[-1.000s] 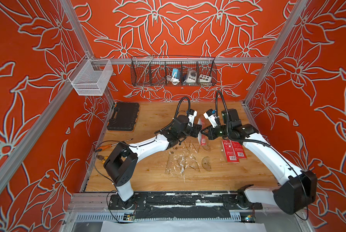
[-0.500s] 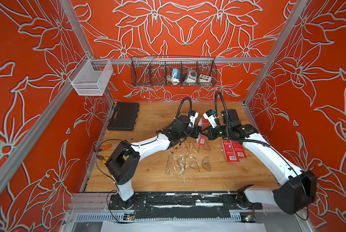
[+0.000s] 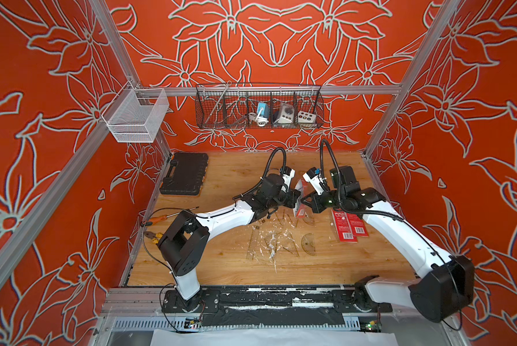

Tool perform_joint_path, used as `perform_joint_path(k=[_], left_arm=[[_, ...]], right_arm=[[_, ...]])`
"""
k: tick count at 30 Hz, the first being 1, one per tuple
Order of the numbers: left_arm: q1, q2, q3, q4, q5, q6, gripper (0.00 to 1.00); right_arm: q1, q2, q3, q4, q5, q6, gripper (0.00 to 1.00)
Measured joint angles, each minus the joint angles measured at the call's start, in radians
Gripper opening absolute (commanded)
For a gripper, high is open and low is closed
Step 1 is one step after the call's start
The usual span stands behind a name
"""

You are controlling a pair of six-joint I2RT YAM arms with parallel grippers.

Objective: Open the ruler set and take out the ruler
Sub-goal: Take out the ruler from the ruler set bag, then place the ruler at the center of the board.

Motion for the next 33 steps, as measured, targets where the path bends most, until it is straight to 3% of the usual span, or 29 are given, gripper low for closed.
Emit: perform_joint_path(k=[15,24,29,33], left_arm=[[0.059,-0.068,-0.016,0.017,0.092,-0.048,0.00],[0.189,-0.167,-0.153,0.108,0.291,-0.114,0.00],[0.285,-0.172,-0.169,0.153,0.407,-0.127,0.00],[0.313,-0.138,-0.165,0.163,0.467,-0.110,0.00]], right_arm=[[0.000,0.013,-0.004,0.006,0.161,0.009,0.00],[-0.003,0.045,0.030,0.005,0.270,0.031,0.00],[-0.020,0.056,0.064,-0.006,0.338,0.047,0.00],[-0.023,0.066,0.091,-0.012,0.368,0.056,0.00]])
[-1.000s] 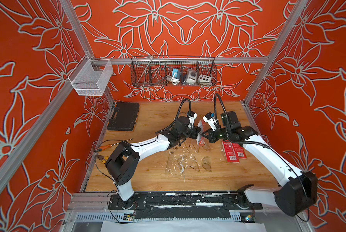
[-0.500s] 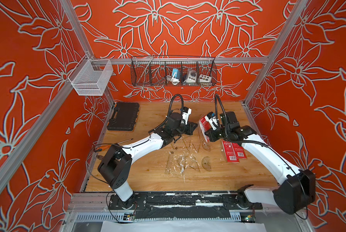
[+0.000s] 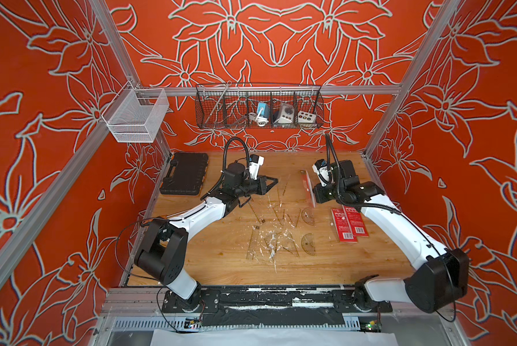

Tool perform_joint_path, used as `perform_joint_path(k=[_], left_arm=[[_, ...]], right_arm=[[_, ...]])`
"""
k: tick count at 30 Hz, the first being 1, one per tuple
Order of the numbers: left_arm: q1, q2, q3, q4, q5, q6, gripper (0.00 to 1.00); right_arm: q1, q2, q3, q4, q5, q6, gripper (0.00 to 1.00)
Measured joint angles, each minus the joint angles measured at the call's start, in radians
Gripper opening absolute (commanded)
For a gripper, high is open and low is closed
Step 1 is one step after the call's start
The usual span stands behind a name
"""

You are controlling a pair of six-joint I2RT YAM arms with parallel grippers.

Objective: Open the ruler set and take out the ruler
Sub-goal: Place the ruler at the center of the board.

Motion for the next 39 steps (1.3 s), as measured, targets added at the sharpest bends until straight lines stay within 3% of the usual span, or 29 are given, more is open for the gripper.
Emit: perform_joint_path(k=[9,20,25,39], left_arm=[[0.045,0.344,0.207,-0.003,0.000,0.008,0.00],[0.126,0.668,0.390,0.129,-0.022,-0.198,0.00],[0.130,0.725,0.415,0.161,-0.025,-0.267,0.00],[0.131,0.732,0.420,0.163,-0.033,-0.307,0.21]], right_arm=[[-0.002,0.003,0.014,-0.009,0.010,0.006,0.00],[-0.002,0.003,0.014,-0.010,0.010,0.006,0.00],[-0.002,0.003,0.014,-0.009,0.010,0.006,0.00],[-0.002,0.003,0.014,-0.008,0.010,0.006,0.00]])
